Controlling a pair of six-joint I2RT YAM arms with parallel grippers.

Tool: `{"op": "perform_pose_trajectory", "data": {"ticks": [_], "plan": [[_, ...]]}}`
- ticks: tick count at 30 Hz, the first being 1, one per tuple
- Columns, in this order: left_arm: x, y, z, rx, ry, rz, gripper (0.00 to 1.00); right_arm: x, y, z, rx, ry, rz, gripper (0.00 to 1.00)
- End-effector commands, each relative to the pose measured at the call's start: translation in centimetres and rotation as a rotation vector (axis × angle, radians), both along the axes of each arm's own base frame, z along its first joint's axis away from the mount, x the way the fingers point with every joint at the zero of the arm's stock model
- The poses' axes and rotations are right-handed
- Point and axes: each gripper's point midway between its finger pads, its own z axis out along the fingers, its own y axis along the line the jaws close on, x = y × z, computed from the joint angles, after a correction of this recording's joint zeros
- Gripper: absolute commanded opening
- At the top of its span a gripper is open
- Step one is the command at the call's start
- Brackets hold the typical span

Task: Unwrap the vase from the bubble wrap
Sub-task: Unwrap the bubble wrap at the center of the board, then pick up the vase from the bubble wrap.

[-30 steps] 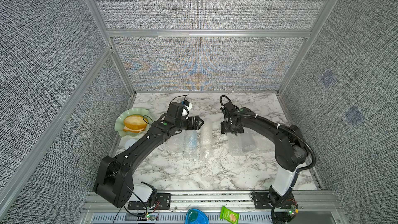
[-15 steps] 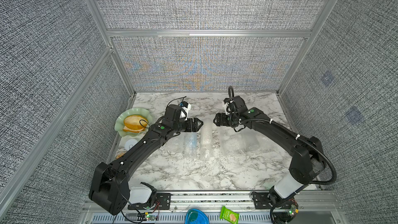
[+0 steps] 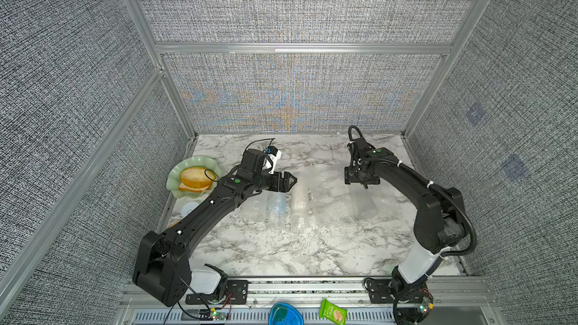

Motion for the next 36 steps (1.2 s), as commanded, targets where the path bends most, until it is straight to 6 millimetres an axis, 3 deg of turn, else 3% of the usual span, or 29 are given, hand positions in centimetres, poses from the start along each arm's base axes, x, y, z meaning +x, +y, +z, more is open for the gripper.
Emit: {"op": "perform_pose_trajectory", "data": {"ticks": [1,12,22,26,36], "plan": [[-0.2,0.1,-0.3,0.041,-0.005,-0.035,0.92,0.0,-0.3,-0.7,-0.043,0.065,0.047,0.86],[0.3,-0.4,0.7,0.080,-0.043,-0.104,0.94,3.3,0.7,-4.1,-0.020,0.152,0.128,0.86],[0.1,-0.5,-1.5,0.097,-0.037,-0.139,0.93,5.6,0.4,-6.2,-0.017,0.202,0.149,0.81],[0.0,-0.7,-2.2,0.093,-0.026,-0.148,0.92,5.7,0.2,-6.7,-0.020,0.227,0.156,0.73],[-0.2,-0.5,-1.7,0.094,-0.047,-0.155,0.92,5.3,0.7,-7.9,0.006,0.263,0.166,0.70]]}}
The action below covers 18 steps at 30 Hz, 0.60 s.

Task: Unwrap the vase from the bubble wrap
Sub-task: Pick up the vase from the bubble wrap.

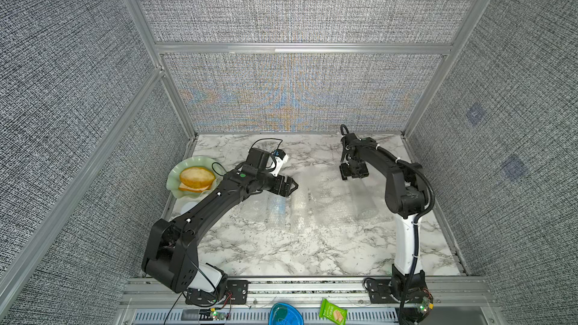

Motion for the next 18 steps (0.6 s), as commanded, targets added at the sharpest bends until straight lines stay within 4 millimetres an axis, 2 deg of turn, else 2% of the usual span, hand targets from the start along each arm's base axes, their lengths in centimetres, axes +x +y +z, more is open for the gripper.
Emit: {"op": "perform_pose_trajectory", "data": {"ticks": [1,4,7,11,18], "plan": [[0.1,0.1,0.5,-0.006,-0.024,-0.006,0.92,-0.6,0.4,-0.1,0.014,0.030,0.014,0.70],[0.1,0.2,0.5,-0.002,-0.025,-0.006,0.92,-0.5,0.5,-0.1,0.018,0.030,0.013,0.70],[0.1,0.2,0.5,-0.004,-0.025,-0.005,0.92,-0.1,0.5,0.7,0.017,0.009,0.007,0.60],[0.2,0.3,0.6,-0.006,-0.027,0.000,0.91,0.4,1.0,2.8,0.033,-0.050,0.020,0.51],[0.2,0.4,0.9,-0.013,-0.032,0.004,0.91,0.5,1.4,7.2,0.039,-0.163,0.026,0.49]]}}
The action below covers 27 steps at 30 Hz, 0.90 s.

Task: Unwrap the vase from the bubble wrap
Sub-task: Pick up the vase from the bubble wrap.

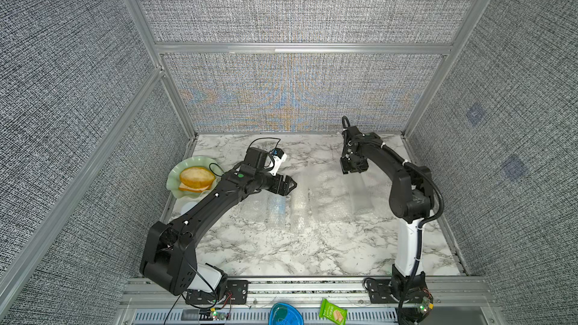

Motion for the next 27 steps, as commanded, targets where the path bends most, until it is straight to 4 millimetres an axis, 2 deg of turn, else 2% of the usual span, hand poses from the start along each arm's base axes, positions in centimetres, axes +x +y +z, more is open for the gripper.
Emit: {"op": "perform_pose_trajectory", "data": {"ticks": [1,9,16,27], "plan": [[0.1,0.0,0.4,-0.009,-0.016,-0.002,0.91,-0.1,0.1,1.9,-0.008,-0.054,-0.002,0.49],[0.2,0.2,0.8,-0.020,-0.025,0.007,0.90,-2.5,0.7,6.2,-0.002,-0.201,-0.005,0.48],[0.1,0.3,1.0,-0.025,-0.032,0.009,0.90,-5.4,0.6,8.8,0.012,-0.353,-0.019,0.48],[-0.1,0.4,1.1,-0.030,-0.034,0.011,0.90,-10.1,1.1,10.0,0.137,-0.577,0.043,0.48]]}}
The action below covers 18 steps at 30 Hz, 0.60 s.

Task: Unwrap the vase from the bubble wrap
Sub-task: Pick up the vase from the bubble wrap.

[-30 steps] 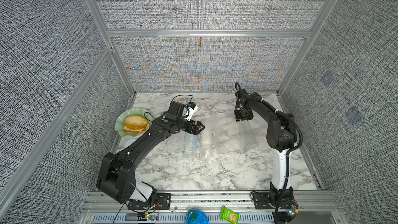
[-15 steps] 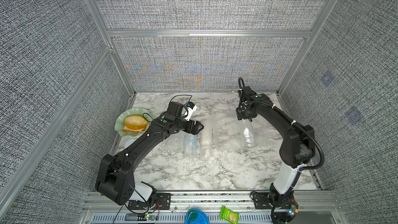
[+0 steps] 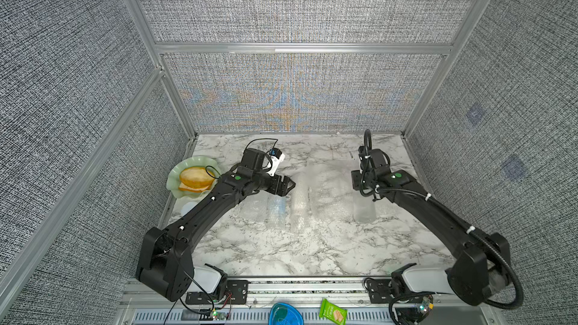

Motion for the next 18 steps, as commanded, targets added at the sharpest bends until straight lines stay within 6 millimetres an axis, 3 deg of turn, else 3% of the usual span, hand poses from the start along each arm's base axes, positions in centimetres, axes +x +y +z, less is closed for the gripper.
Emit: {"op": "perform_pose_trajectory", "data": {"ticks": [1,4,5,18], "plan": [[0.2,-0.2,0.5,-0.018,-0.020,0.000,0.90,0.1,0.9,1.3,0.058,-0.105,0.032,0.48],[0.2,-0.2,0.5,-0.020,-0.019,-0.001,0.90,-0.8,1.0,2.1,0.083,-0.156,0.035,0.48],[0.2,-0.2,0.5,-0.022,-0.018,-0.003,0.90,-1.5,0.9,1.1,0.085,-0.148,0.036,0.48],[0.1,-0.6,0.4,-0.039,-0.008,-0.019,0.89,-5.7,1.4,3.2,0.212,-0.322,0.091,0.48]]}}
